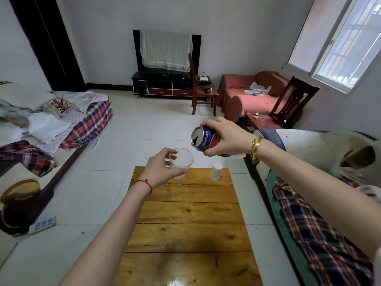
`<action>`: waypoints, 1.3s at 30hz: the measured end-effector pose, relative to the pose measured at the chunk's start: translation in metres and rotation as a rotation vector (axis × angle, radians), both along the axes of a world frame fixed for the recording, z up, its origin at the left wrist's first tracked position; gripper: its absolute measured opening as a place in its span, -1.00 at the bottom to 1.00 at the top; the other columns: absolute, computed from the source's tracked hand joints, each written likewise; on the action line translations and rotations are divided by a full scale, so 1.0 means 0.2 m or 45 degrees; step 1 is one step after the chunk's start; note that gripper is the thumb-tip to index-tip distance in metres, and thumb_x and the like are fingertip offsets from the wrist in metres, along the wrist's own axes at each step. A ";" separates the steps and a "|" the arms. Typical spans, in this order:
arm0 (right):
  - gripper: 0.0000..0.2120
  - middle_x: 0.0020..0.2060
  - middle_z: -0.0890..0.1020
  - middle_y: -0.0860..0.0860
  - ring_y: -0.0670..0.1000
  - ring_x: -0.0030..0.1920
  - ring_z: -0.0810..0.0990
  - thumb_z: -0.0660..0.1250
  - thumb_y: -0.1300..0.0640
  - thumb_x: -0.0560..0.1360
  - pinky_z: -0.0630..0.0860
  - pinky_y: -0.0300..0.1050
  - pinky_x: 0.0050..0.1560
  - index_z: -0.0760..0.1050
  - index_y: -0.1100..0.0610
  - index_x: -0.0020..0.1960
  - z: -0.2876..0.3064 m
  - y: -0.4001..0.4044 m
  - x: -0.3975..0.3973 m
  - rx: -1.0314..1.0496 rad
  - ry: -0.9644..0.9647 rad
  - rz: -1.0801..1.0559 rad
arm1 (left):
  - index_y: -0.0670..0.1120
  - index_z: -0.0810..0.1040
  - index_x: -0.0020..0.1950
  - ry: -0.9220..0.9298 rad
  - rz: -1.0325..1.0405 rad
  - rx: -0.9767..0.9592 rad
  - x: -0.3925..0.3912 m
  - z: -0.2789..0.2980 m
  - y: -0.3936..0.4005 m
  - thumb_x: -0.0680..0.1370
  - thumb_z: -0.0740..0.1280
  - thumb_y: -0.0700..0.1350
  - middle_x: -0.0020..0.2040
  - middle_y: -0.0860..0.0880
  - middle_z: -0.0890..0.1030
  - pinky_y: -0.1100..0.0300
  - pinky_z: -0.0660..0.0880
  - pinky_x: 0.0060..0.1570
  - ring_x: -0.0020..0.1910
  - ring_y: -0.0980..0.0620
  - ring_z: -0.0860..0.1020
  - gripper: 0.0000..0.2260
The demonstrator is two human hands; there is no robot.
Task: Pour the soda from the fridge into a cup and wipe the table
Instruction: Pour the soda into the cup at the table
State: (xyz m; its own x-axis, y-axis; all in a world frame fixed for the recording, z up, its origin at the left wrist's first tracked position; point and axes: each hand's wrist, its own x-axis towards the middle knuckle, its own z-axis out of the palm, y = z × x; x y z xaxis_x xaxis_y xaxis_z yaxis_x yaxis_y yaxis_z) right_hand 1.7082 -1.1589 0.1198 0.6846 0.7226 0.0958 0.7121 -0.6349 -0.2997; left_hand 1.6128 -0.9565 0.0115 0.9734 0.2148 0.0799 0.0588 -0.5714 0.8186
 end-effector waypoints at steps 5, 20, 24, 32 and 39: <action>-0.39 0.02 0.41 0.00 0.01 0.04 0.45 0.52 -0.06 0.27 0.53 -0.12 0.04 0.37 -0.05 0.26 0.03 0.05 0.01 -0.044 -0.064 0.022 | -0.03 0.42 0.33 -0.002 0.007 0.013 0.00 0.00 0.03 0.37 0.56 0.01 0.21 0.00 0.54 0.43 0.44 -0.20 0.08 0.02 0.51 -0.41; -0.35 0.04 0.40 0.03 0.04 0.05 0.42 0.50 -0.09 0.29 0.56 -0.06 0.05 0.34 -0.05 0.30 0.05 0.09 0.08 -0.195 -0.155 0.004 | -0.06 0.41 0.34 0.034 0.043 0.024 0.05 -0.03 0.04 0.37 0.55 0.01 0.23 -0.03 0.54 0.44 0.43 -0.22 0.09 0.02 0.51 -0.40; -0.36 0.03 0.39 0.03 0.05 0.05 0.42 0.50 -0.09 0.29 0.54 -0.08 0.03 0.34 -0.04 0.30 0.05 0.09 0.10 -0.216 -0.161 0.008 | -0.07 0.41 0.34 0.036 0.051 0.021 0.06 -0.03 0.02 0.38 0.55 0.00 0.23 -0.02 0.54 0.46 0.41 -0.23 0.11 0.00 0.52 -0.40; -0.36 0.03 0.40 0.04 0.06 0.04 0.42 0.49 -0.10 0.28 0.54 -0.05 0.02 0.35 -0.05 0.29 0.05 0.08 0.13 -0.240 -0.180 0.005 | -0.08 0.41 0.35 0.046 0.063 -0.012 0.08 -0.03 -0.01 0.38 0.55 0.02 0.25 -0.04 0.55 0.24 0.50 -0.01 0.13 -0.02 0.53 -0.39; -0.36 0.03 0.39 0.03 0.05 0.03 0.40 0.50 -0.09 0.30 0.49 -0.10 0.00 0.35 -0.02 0.30 0.05 0.07 0.14 -0.247 -0.193 0.013 | -0.09 0.41 0.35 0.069 0.063 -0.015 0.10 -0.03 -0.03 0.37 0.55 0.04 0.25 -0.04 0.55 0.20 0.51 0.03 0.18 -0.07 0.56 -0.37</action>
